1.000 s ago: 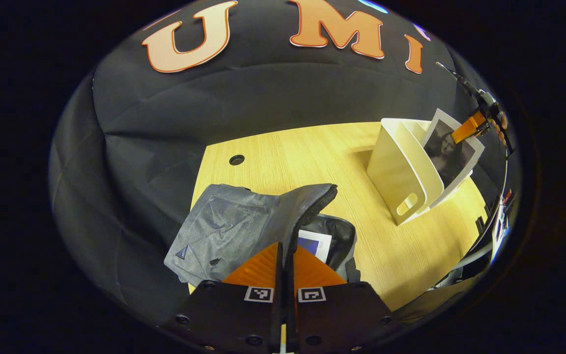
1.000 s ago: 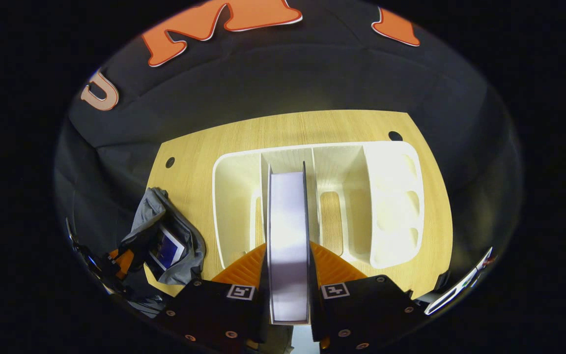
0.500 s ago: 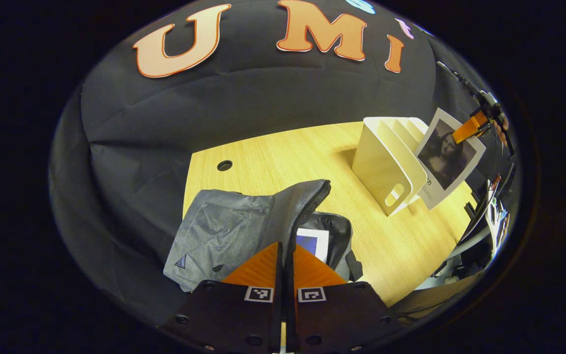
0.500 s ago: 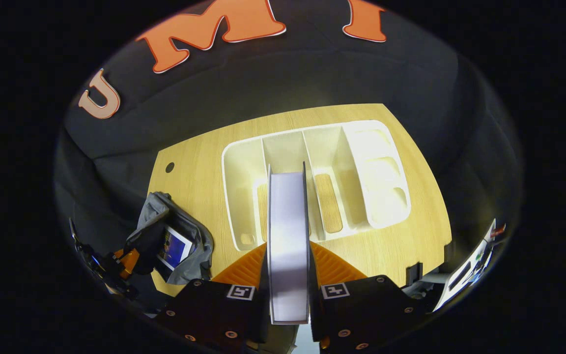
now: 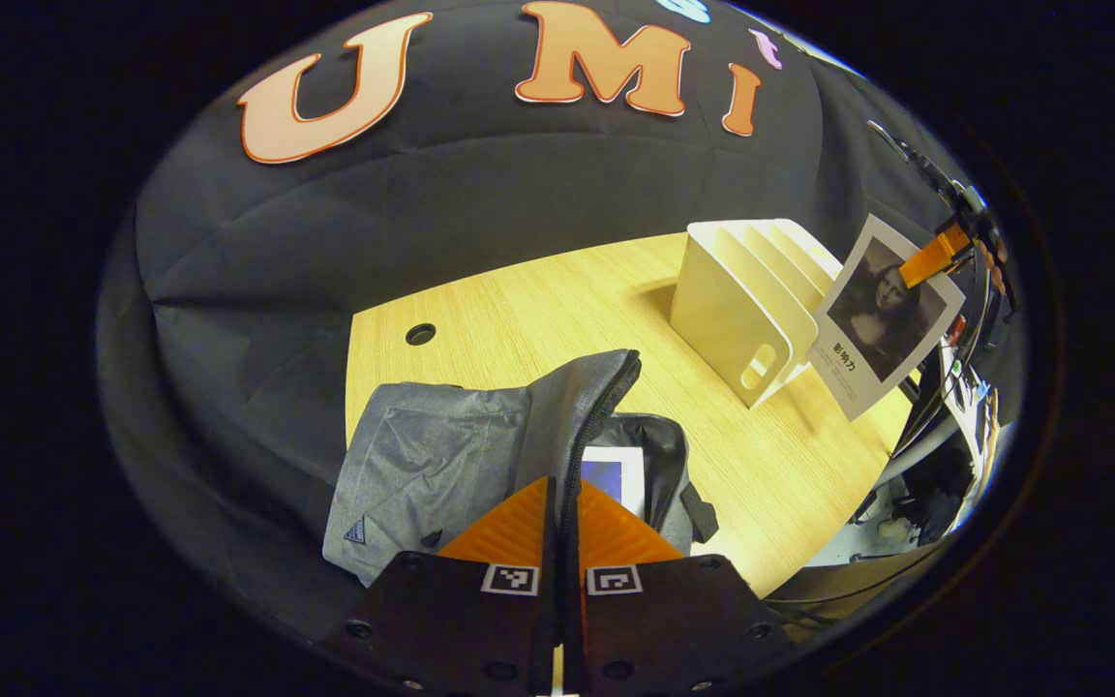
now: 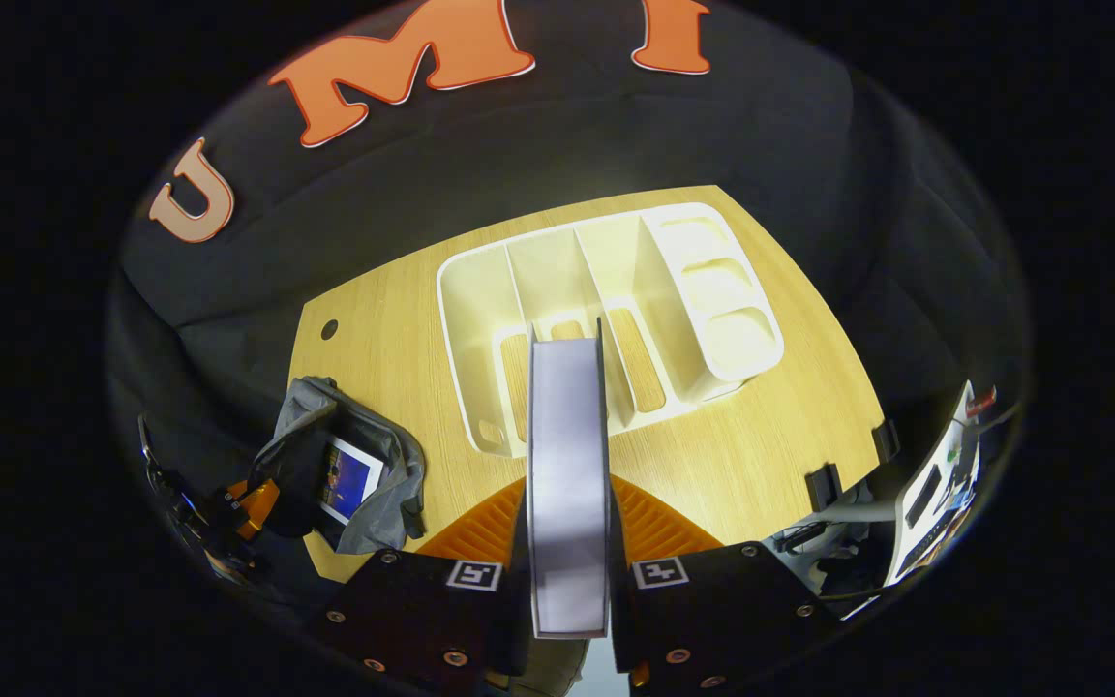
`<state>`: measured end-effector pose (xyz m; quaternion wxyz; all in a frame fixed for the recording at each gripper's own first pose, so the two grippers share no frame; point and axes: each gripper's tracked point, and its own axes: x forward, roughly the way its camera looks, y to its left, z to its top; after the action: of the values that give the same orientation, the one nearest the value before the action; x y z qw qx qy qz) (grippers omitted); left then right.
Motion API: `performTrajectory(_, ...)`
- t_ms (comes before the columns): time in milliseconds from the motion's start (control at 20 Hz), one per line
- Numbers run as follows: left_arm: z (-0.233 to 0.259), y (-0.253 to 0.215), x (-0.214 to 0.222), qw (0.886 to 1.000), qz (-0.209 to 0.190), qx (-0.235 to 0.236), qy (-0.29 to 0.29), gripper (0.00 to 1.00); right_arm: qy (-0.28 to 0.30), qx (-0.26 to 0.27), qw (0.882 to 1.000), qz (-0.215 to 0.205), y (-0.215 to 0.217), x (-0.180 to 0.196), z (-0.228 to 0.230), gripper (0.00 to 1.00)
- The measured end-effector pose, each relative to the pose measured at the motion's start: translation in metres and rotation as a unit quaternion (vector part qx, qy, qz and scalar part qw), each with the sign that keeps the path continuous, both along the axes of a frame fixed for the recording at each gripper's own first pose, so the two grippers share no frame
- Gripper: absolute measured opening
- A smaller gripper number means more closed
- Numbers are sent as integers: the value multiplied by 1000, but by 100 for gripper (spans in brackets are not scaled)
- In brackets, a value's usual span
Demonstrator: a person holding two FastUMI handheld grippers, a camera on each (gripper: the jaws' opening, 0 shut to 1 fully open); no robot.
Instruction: Open the schoolbag, grab two books from the bookshelf and put them into the schoolbag.
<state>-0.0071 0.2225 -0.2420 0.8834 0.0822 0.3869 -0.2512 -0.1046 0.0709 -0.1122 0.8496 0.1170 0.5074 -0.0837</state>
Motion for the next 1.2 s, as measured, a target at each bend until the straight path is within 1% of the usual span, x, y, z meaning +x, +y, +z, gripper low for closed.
performTrajectory(200, 5, 6, 2, 1000, -27, 3, -8, 4, -10, 7, 1000, -26, 12, -25, -1, 34)
performTrajectory(300, 7, 8, 4, 999, -39, 3, -11, 4, -18, 40, 998, -37, 30, -36, 0, 35)
performTrajectory(450, 12, 17, 10, 998, -52, 6, -18, 4, -35, 103, 993, -48, 64, -46, -1, 35)
performTrajectory(600, 20, 28, 16, 998, -58, 10, -26, 4, -47, 133, 989, -51, 88, -55, -2, 34)
performTrajectory(700, 29, 36, 20, 997, -61, 13, -33, 4, -60, 148, 986, -45, 103, -55, 1, 34)
performTrajectory(950, 47, 50, 33, 997, -61, 14, -44, 4, -93, 191, 977, -34, 139, -42, 12, 34)
performTrajectory(1000, 49, 52, 33, 997, -61, 14, -47, 4, -101, 203, 973, -33, 147, -38, 13, 34)
performTrajectory(1050, 53, 54, 35, 997, -62, 14, -50, 0, -109, 215, 970, -34, 154, -33, 14, 34)
performTrajectory(1100, 54, 54, 35, 997, -62, 14, -53, 4, -114, 227, 967, -34, 163, -29, 14, 33)
performTrajectory(1200, 59, 57, 36, 996, -61, 16, -59, 4, -121, 251, 960, -29, 179, -25, 12, 33)
